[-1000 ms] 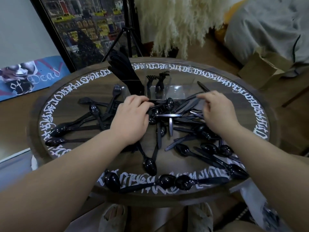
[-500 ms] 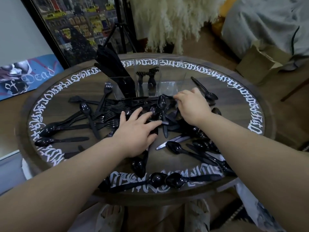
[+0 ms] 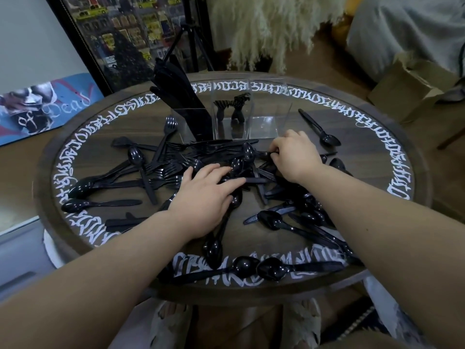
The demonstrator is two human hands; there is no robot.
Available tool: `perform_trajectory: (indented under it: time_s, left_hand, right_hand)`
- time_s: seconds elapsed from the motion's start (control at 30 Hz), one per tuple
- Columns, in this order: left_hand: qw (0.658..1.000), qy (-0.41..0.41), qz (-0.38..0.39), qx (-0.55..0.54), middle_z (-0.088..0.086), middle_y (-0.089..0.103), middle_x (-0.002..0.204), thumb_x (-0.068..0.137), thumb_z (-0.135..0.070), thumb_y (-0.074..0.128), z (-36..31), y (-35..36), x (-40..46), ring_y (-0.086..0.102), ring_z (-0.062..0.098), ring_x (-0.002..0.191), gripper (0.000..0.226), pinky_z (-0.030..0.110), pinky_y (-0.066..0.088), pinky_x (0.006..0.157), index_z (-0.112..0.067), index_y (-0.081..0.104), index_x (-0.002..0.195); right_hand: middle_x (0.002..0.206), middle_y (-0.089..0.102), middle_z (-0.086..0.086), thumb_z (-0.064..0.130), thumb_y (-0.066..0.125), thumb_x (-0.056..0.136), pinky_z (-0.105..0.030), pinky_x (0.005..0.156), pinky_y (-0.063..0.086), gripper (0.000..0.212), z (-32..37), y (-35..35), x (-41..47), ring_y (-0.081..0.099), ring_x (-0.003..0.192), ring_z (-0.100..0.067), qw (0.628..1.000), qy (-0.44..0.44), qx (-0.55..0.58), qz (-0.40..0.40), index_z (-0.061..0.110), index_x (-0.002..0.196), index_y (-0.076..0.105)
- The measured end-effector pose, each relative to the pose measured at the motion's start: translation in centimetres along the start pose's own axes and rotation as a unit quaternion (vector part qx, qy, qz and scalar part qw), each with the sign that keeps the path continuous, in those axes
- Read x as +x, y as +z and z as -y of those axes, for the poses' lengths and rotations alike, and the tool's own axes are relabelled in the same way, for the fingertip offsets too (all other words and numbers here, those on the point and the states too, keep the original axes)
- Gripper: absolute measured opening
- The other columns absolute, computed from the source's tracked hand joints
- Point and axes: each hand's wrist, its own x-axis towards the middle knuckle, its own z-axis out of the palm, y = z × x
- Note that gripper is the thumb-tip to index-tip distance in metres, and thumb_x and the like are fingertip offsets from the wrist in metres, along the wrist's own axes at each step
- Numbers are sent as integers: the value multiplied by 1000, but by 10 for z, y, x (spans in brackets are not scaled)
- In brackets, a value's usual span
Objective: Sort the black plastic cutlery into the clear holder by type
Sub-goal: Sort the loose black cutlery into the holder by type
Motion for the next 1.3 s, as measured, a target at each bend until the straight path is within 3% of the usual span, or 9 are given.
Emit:
perform_trajectory:
  time_s: [0.1, 0.23, 0.37, 0.5, 0.7, 0.8, 0.93, 1.17, 1.3]
  left_hand:
    - [999, -7, -46, -11, -9, 35, 150, 100, -34, 40, 2, 4, -2, 18, 17, 142, 44, 48, 15, 113, -43, 35, 142]
    - [998, -13, -60, -31, -11, 42, 143, 96, -29, 47, 1, 5, -2, 24, 15, 140, 38, 49, 15, 113, -37, 49, 133]
    - [996, -22, -67, -54, -12, 44, 140, 95, -32, 50, -5, 6, 1, 23, 12, 139, 31, 49, 14, 115, -30, 53, 125]
    - [994, -22, -93, -48, -7, 42, 140, 91, -38, 53, -15, 7, 4, 22, 14, 140, 31, 53, 15, 115, -25, 55, 120]
    - [999, -25, -37, -10, -7, 24, 153, 91, -48, 49, -27, 12, 8, 8, 15, 145, 56, 61, 0, 112, -34, 32, 142]
    - [999, -27, -33, -15, -7, 28, 152, 92, -47, 48, -30, 12, 7, 17, 15, 143, 57, 62, 1, 112, -35, 30, 144]
    - [999, -33, -31, -14, -10, 29, 151, 95, -42, 46, -31, 11, 7, 20, 13, 142, 51, 59, 0, 113, -34, 30, 143]
    - [998, -43, -32, -15, -11, 33, 148, 96, -36, 45, -32, 10, 12, 22, 12, 140, 48, 60, 0, 114, -31, 34, 142]
    - [994, -52, -98, -23, -4, 37, 143, 91, -26, 52, -37, 12, 18, 21, 17, 140, 38, 59, 8, 113, -22, 50, 128]
  right_hand:
    - [114, 56, -6, 22, 49, 96, -39, 89, 42, 19, -2, 0, -1, 39, 116, -29, 1000, 8, 22, -15, 18, 110, 62]
    - [102, 63, -4, 22, 49, 95, -39, 89, 41, 12, -6, -2, -5, 40, 114, -27, 998, 5, 51, -28, 19, 101, 59]
    - [109, 52, -8, 28, 51, 95, -39, 93, 38, 14, -16, -16, -15, 45, 110, -32, 991, 24, 105, -83, 22, 106, 57]
    - [95, 58, -3, 23, 47, 98, -36, 80, 39, 16, -26, -31, -26, 54, 93, -30, 985, -40, 103, -131, 13, 109, 51]
    - [95, 60, 3, 40, 59, 89, -33, 75, 47, 26, -32, -23, -30, 59, 89, -22, 994, -97, 52, -25, 20, 105, 52]
    - [92, 47, 5, 37, 62, 85, -29, 73, 42, 29, -33, -16, -27, 57, 93, -24, 994, -111, 19, 13, 19, 106, 56]
    - [89, 45, 2, 27, 58, 88, -35, 74, 48, 21, -31, -11, -23, 58, 94, -29, 991, -128, -20, 28, 17, 106, 63]
    - [96, 44, 1, 29, 64, 88, -32, 75, 41, 22, -53, -25, -29, 55, 97, -27, 997, -43, 45, -39, 15, 106, 67]
    - [91, 55, 4, 28, 69, 85, -31, 82, 45, 15, -71, -39, -32, 57, 92, -22, 986, 30, 143, -79, 18, 95, 65]
